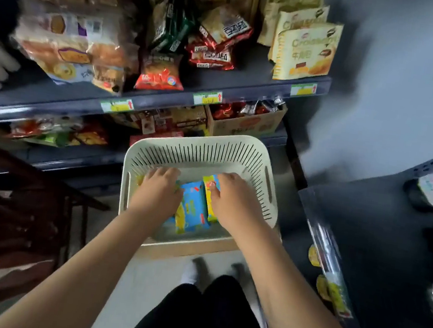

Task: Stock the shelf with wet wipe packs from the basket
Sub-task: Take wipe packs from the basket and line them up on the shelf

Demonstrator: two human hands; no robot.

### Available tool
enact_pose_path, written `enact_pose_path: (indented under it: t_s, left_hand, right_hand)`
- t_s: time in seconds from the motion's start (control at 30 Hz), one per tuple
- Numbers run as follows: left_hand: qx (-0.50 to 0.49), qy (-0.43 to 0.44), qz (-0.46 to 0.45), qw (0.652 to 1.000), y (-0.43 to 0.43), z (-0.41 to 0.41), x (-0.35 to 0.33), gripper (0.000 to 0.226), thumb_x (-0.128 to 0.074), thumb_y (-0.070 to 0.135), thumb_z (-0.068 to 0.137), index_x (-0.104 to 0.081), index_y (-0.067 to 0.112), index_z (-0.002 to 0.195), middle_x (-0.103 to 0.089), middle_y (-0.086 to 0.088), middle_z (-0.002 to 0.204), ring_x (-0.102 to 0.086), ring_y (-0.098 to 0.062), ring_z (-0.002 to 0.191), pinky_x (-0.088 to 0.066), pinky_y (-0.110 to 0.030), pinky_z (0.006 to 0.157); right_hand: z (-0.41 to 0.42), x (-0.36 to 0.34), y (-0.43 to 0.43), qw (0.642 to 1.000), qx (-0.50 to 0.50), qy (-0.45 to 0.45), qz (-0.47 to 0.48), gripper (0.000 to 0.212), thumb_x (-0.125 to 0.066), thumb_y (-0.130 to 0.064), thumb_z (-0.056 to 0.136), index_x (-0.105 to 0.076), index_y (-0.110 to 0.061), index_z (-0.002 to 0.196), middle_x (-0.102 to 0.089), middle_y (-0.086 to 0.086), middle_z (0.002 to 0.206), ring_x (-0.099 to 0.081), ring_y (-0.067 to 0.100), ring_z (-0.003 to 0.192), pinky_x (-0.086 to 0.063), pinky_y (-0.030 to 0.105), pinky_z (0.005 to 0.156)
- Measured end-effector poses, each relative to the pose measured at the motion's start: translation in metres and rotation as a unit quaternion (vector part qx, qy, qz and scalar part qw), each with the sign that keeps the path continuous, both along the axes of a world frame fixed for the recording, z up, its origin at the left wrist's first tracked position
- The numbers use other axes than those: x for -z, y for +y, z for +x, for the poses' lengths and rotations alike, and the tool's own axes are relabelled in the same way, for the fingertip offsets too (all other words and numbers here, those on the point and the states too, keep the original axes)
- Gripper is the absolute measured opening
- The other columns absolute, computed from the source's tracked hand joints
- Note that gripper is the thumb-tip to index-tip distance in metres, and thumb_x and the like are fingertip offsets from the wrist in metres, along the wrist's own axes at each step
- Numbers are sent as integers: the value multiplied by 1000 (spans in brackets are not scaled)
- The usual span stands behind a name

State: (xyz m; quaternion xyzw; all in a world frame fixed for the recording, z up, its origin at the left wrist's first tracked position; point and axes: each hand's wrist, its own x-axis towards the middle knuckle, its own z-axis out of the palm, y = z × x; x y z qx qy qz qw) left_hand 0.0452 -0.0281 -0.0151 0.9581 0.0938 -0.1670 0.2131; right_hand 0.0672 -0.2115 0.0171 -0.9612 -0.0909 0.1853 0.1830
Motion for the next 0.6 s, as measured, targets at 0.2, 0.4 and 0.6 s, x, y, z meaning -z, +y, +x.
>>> enact_pose_path:
  t_s: [0.2, 0.4, 0.6]
  left_hand:
    - [35, 123, 83, 988, 36, 30, 63, 68, -72, 13, 82, -46, 13, 144, -48, -13, 149, -39, -37, 140, -41, -50, 113]
    - [84, 117, 167, 975, 46, 41, 68, 60, -84, 19, 76, -52, 16, 127, -51, -10, 132, -53, -35, 122, -50, -48, 92]
    - [88, 103, 158, 978, 45, 41, 63, 58, -89, 25, 73, -57, 17, 120, -57, -7, 123, -57, -32, 117, -52, -45, 86]
  right_hand:
    - [19, 66, 17, 982, 102, 129, -92, 40, -57, -36, 97, -55, -14, 130, -45, 10, 148, -60, 29, 116, -45, 36, 80]
    - [35, 91, 21, 955, 204, 166, -136, 80, -75, -25, 86, -33, -3, 150, -38, 13, 146, -56, 33, 125, -53, 39, 88]
    - [31, 90, 18, 953, 236, 148, -120, 64, -85, -25, 77, -49, -9, 128, -55, 10, 122, -62, 31, 112, -54, 39, 80]
